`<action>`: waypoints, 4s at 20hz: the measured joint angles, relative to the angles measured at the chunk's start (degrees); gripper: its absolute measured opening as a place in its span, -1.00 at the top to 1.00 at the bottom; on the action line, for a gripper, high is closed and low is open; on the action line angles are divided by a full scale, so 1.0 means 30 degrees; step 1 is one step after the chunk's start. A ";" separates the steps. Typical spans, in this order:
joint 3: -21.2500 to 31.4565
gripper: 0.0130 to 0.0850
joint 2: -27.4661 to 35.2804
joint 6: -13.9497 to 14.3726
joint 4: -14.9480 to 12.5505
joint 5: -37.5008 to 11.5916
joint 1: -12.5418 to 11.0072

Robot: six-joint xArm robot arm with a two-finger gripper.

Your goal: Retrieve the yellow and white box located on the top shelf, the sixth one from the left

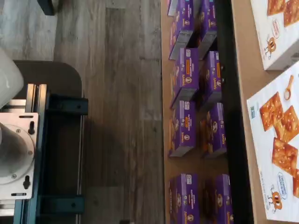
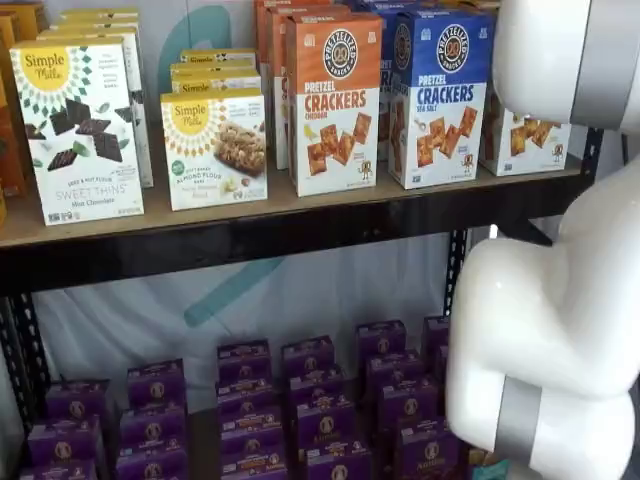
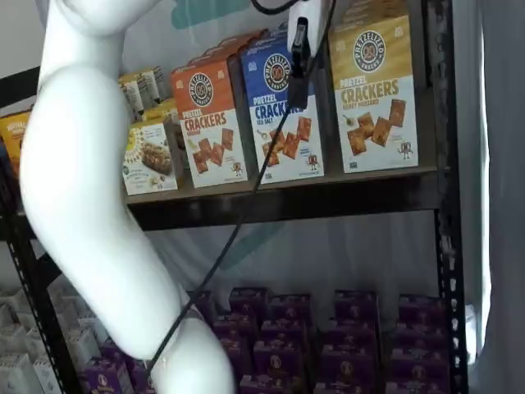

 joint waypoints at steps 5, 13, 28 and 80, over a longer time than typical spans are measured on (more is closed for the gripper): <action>0.1534 -1.00 -0.1163 0.0521 -0.1592 -0.1470 0.1476; 0.2438 -1.00 -0.1977 0.0594 0.0871 -0.2685 0.0555; 0.1315 -1.00 -0.1563 0.0208 0.4931 -0.2924 -0.2160; -0.3185 -1.00 0.3673 0.0346 -0.0664 -0.8591 0.2101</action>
